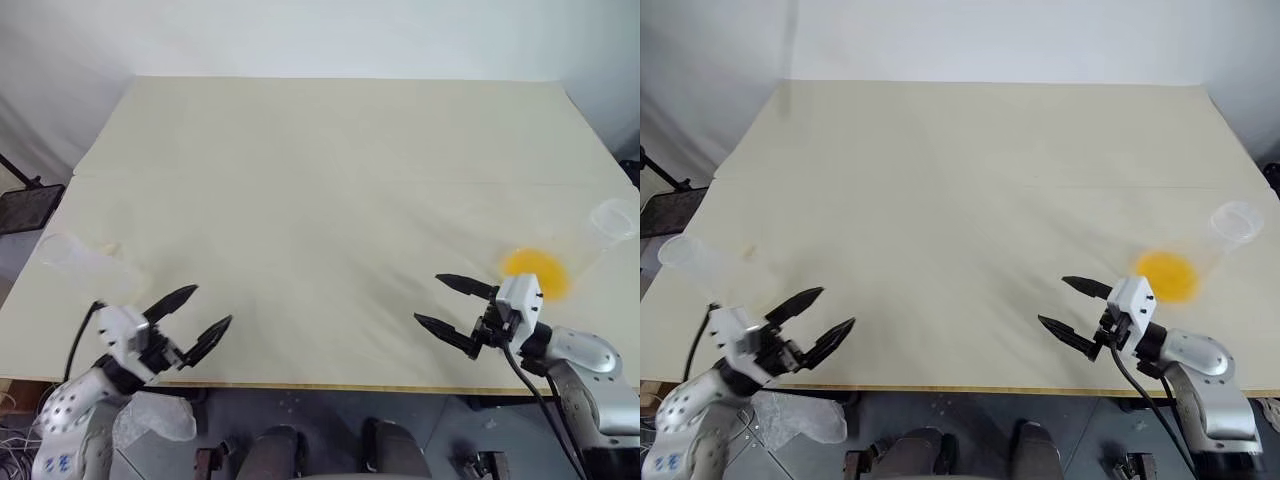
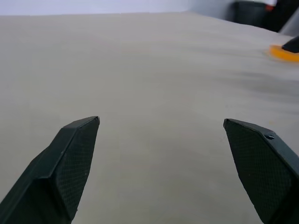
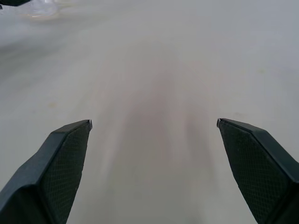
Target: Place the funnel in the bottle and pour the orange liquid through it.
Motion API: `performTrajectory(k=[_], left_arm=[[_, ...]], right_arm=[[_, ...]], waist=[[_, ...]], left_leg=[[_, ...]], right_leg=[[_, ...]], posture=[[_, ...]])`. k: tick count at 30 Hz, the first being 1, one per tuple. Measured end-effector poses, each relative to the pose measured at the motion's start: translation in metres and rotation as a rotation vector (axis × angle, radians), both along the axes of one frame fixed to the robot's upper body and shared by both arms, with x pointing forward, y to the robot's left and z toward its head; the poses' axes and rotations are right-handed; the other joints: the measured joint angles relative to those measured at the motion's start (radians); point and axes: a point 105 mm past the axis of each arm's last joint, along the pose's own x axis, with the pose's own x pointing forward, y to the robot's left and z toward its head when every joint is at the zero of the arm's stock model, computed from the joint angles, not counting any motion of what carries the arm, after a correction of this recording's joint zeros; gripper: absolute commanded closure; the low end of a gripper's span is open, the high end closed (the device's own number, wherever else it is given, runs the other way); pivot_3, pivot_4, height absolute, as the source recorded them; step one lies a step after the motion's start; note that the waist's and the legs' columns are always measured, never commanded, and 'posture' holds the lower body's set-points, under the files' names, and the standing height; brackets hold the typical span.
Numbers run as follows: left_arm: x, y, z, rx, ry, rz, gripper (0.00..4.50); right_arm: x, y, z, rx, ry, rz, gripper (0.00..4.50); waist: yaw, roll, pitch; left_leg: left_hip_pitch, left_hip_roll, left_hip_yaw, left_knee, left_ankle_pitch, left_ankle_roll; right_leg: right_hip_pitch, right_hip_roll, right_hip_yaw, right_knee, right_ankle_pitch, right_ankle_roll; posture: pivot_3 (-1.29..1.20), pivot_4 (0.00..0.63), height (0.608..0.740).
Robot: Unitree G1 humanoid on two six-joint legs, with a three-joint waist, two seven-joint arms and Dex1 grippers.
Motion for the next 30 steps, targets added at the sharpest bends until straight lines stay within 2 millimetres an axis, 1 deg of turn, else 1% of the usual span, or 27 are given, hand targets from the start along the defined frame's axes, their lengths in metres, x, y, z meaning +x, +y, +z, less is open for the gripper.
performTrajectory(k=[1, 5, 6, 11, 15, 19, 22, 25, 27, 30], left_arm=[[-0.010, 0.012, 0.002, -0.014, -0.003, 0.071, 0.00], [-0.032, 0.044, 0.008, -0.021, -0.014, 0.246, 0.00], [-0.034, 0.047, 0.009, -0.021, -0.016, 0.261, 0.00], [-0.046, 0.082, 0.026, -0.013, -0.079, 0.469, 0.00], [-0.049, 0.101, 0.035, -0.023, -0.092, 0.582, 0.00], [-0.041, 0.108, 0.046, -0.011, -0.106, 0.592, 0.00], [-0.031, 0.113, 0.055, -0.003, -0.125, 0.582, 0.00], [-0.014, 0.121, 0.060, -0.003, -0.135, 0.575, 0.00], [0.004, 0.125, 0.063, -0.001, -0.142, 0.565, 0.00], [0.014, 0.126, 0.064, 0.010, -0.141, 0.550, 0.00]], right_arm=[[0.004, 0.002, 0.002, 0.001, -0.004, 0.016, 0.01], [0.010, 0.006, 0.006, 0.001, -0.010, 0.058, 0.01], [0.010, 0.006, 0.006, 0.002, -0.010, 0.059, 0.01], [0.015, 0.006, 0.007, 0.003, -0.006, 0.077, 0.01], [0.016, 0.006, 0.007, 0.001, -0.001, 0.081, 0.01], [0.016, 0.006, 0.006, 0.001, -0.001, 0.081, 0.01], [0.016, 0.005, 0.005, 0.002, 0.002, 0.078, 0.01], [0.015, 0.005, 0.005, 0.003, 0.002, 0.071, 0.01], [0.015, 0.006, 0.004, 0.009, 0.003, 0.062, 0.01], [0.016, 0.006, 0.005, 0.013, -0.003, 0.056, 0.01]], waist=[[-0.001, 0.000, 0.000], [0.004, -0.001, 0.001], [0.004, -0.001, 0.001], [0.000, -0.001, 0.001], [0.001, -0.001, 0.001], [0.001, -0.001, 0.001], [-0.001, -0.001, 0.001], [0.000, -0.001, 0.001], [0.000, -0.001, 0.001], [-0.004, -0.001, 0.001]], left_leg=[[0.000, 0.000, 0.000, 0.000, 0.000, 0.000], [0.000, 0.000, -0.002, 0.000, -0.001, 0.000], [0.000, 0.000, -0.002, 0.000, -0.001, 0.000], [-0.001, 0.000, -0.002, 0.000, -0.001, -0.001], [-0.001, 0.000, -0.002, 0.000, -0.001, -0.001], [-0.001, 0.000, -0.002, 0.000, -0.001, -0.001], [0.000, 0.000, -0.002, 0.000, -0.001, -0.001], [0.000, 0.000, -0.002, 0.000, -0.001, -0.001], [0.000, 0.000, -0.002, 0.000, -0.001, -0.001], [0.000, -0.001, -0.002, 0.000, -0.001, -0.001]], right_leg=[[0.000, 0.000, 0.000, 0.000, 0.000, 0.000], [0.000, -0.001, 0.000, -0.001, 0.000, 0.000], [0.000, -0.001, 0.000, -0.002, 0.000, -0.001], [0.000, 0.000, 0.000, -0.002, 0.000, -0.001], [0.000, 0.000, -0.001, -0.001, 0.000, -0.001], [0.000, 0.000, -0.001, -0.001, 0.000, -0.001], [0.000, 0.000, -0.001, 0.001, 0.000, -0.001], [0.000, 0.001, -0.001, 0.004, 0.000, -0.001], [0.000, 0.002, -0.002, 0.005, 0.000, -0.001], [-0.001, 0.003, -0.002, 0.006, 0.000, 0.000]], posture=[[0.00, 0.150, 0.740], [0.00, 0.150, 0.740], [0.00, 0.150, 0.740], [0.00, 0.150, 0.740], [0.00, 0.150, 0.740], [0.00, 0.150, 0.740], [0.00, 0.150, 0.740], [0.00, 0.150, 0.740], [0.00, 0.150, 0.740], [0.00, 0.150, 0.740]])
